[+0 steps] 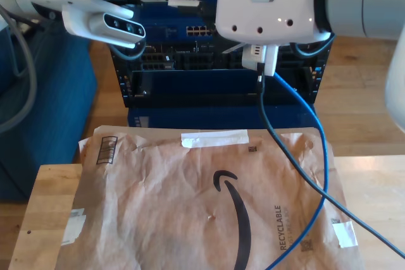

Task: Grab the cable and plug it in

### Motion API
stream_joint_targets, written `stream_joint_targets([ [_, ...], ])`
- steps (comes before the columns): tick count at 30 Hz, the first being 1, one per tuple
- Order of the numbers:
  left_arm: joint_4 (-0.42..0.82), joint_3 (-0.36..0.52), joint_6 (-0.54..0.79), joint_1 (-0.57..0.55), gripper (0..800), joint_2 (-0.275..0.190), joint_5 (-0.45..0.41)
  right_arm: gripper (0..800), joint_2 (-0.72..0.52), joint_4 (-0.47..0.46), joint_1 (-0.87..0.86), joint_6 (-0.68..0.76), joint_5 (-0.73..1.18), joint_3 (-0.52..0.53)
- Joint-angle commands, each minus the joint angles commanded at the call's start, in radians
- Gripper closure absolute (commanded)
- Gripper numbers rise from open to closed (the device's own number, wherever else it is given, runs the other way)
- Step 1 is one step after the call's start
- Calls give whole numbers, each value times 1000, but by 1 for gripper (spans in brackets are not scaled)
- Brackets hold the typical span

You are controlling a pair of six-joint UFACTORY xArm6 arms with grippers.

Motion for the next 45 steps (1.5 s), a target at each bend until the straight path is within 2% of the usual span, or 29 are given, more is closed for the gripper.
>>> stream_joint_targets([
  [2,0,-2,0,-3,751,-2,2,609,0,0,0,0,-2,0],
  [8,0,-3,0,-3,751,-2,2,669,0,2,0,2,0,0],
  [10,0,-3,0,-3,749,0,2,727,0,2,0,3,-2,0],
  [11,0,-3,0,-3,745,0,3,740,0,2,0,3,-2,2],
  [12,0,-2,2,-3,707,0,5,757,0,2,0,3,-2,2],
  [13,-2,-2,3,-3,622,0,5,776,0,2,0,3,0,2],
  [15,-3,-2,17,-3,262,-2,3,788,0,2,2,5,2,3],
  [17,-5,-2,49,-3,95,0,0,791,0,3,3,5,2,3],
  [18,-5,-3,64,-3,49,-2,-3,793,0,2,3,5,2,5],
  [23,-11,-12,60,12,7,-14,-25,798,3,2,2,31,-3,23],
  [26,9,-18,61,94,3,-17,-114,798,14,0,-17,29,-8,51],
  [31,302,-86,68,138,2,-15,-157,798,20,-9,-74,28,-110,92],
  [35,463,-135,83,176,2,-15,-157,791,48,-43,-95,28,-172,114],
  [37,549,-137,160,193,2,-15,-157,786,55,-72,-127,28,-201,133],
  [41,732,-127,445,242,2,-17,-157,779,60,-123,-207,28,-284,173],
  [43,810,-126,500,272,2,-17,-158,779,63,-147,-250,26,-315,206],
  [45,904,-124,549,318,1,-17,-158,779,74,-216,-262,26,-390,253],
])
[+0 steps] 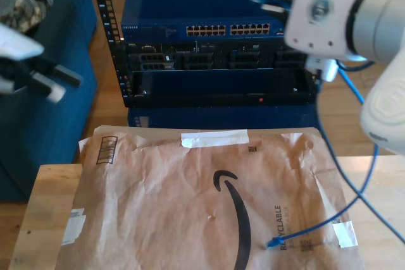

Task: Grab the cable and plug it in

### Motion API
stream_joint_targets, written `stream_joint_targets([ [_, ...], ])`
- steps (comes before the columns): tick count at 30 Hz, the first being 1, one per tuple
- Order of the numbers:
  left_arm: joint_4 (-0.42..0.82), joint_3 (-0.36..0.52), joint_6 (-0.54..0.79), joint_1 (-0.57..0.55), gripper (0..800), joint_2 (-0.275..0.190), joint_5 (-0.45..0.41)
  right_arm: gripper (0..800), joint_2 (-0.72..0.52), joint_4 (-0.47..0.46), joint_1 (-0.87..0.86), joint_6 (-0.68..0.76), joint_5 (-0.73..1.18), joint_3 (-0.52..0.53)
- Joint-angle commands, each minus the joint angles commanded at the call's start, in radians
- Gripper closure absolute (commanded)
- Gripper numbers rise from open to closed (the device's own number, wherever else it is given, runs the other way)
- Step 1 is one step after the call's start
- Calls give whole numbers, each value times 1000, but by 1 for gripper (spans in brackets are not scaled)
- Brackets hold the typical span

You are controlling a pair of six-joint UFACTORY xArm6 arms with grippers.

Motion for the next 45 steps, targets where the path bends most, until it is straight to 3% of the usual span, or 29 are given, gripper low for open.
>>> stream_joint_targets([
  [3,135,15,141,74,1,-3,-5,780,23,-87,-2,0,-153,63],
  [9,364,236,396,181,1,-121,-80,782,31,-173,0,-2,-341,152],
  [16,525,543,603,281,1,-282,-190,787,49,-175,0,-3,-503,210],
  [23,649,730,786,411,0,-400,-244,784,112,-176,2,-18,-740,298],
  [29,729,809,968,598,0,-422,-285,783,193,-147,5,-74,-913,315],
  [32,756,853,1030,677,0,-423,-325,782,239,-118,8,-170,-1026,315],
  [39,792,947,1137,799,0,-453,-420,783,391,21,127,-299,-1185,264],
  [42,809,1014,1175,864,0,-456,-485,782,402,69,164,-324,-1192,249],
  [45,807,1056,1204,895,1,-488,-535,782,404,127,199,-338,-1194,244],
])
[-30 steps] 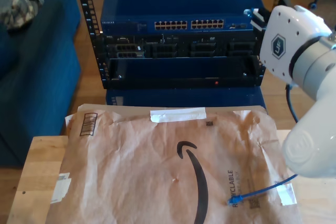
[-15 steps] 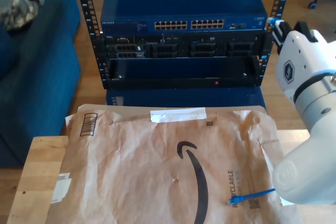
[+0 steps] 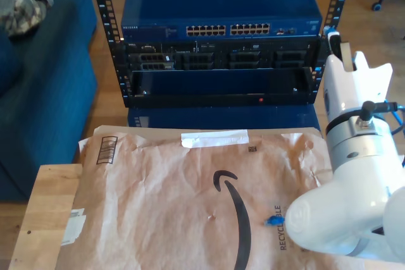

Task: Grab the cable and plug it in

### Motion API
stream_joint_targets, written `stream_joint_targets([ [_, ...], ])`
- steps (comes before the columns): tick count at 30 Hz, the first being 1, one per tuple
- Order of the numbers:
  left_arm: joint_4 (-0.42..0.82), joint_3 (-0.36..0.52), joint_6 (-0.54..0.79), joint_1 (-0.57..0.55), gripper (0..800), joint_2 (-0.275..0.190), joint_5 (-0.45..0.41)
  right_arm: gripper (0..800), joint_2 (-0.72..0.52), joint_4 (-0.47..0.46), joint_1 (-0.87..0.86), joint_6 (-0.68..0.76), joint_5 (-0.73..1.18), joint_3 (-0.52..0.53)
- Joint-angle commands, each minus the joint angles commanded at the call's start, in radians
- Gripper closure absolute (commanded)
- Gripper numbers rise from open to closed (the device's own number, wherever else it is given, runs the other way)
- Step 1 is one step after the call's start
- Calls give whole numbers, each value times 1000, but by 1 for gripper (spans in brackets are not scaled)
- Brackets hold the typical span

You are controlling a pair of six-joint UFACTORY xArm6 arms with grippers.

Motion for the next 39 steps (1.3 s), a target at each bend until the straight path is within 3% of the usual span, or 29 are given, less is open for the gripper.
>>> stream_joint_targets([
  [8,2,72,17,6,0,-68,-20,782,89,91,120,-60,-60,-9],
  [11,6,140,41,6,0,-106,-78,780,92,107,126,-60,-60,-20],
  [17,8,157,118,40,0,-120,-124,780,94,126,143,-61,-57,-23],
  [20,9,195,150,103,0,-140,-227,780,94,147,141,-61,-55,-20],
  [23,9,305,153,120,0,-189,-408,780,94,153,143,-60,-54,-12],
  [33,3,361,232,152,0,-184,-535,796,94,173,183,-60,38,-15],
  [39,-2,359,262,166,0,-160,-537,798,106,175,199,-60,68,-21],
])
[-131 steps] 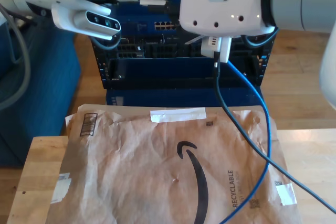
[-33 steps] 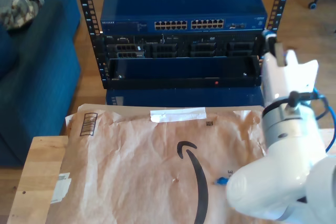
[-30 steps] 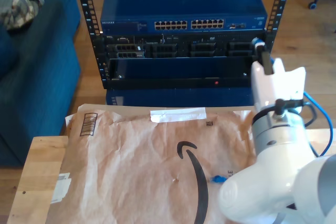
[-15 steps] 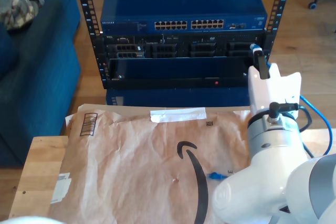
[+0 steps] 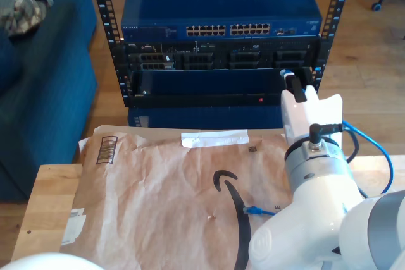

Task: Grab the cable and plug it in

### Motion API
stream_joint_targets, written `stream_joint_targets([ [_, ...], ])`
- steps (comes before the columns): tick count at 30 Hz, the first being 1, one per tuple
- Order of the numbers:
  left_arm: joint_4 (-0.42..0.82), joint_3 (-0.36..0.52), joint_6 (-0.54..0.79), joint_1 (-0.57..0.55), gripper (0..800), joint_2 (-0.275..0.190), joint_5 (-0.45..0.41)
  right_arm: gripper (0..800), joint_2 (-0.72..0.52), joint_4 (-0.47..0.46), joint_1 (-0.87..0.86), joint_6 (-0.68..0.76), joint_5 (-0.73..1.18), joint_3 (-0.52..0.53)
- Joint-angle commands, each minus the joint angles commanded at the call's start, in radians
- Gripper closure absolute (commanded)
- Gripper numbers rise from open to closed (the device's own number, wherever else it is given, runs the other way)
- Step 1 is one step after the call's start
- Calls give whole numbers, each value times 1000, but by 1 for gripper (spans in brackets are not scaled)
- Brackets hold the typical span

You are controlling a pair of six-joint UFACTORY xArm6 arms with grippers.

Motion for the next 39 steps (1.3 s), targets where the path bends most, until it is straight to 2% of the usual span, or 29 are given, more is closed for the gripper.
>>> stream_joint_targets([
  [8,2,0,0,5,0,3,0,800,94,2,28,5,23,-34],
  [14,2,0,0,5,0,3,0,800,107,6,43,9,23,-58],
  [17,2,0,0,5,0,3,0,800,158,11,41,9,25,-133],
  [20,2,0,0,5,0,3,0,800,199,60,46,9,25,-170],
  [26,2,0,0,5,0,3,0,800,222,63,61,9,25,-229],
  [35,2,0,0,5,0,3,2,800,226,60,127,6,25,-219],
  [39,2,0,0,5,0,3,2,800,204,61,117,5,140,-245],
])
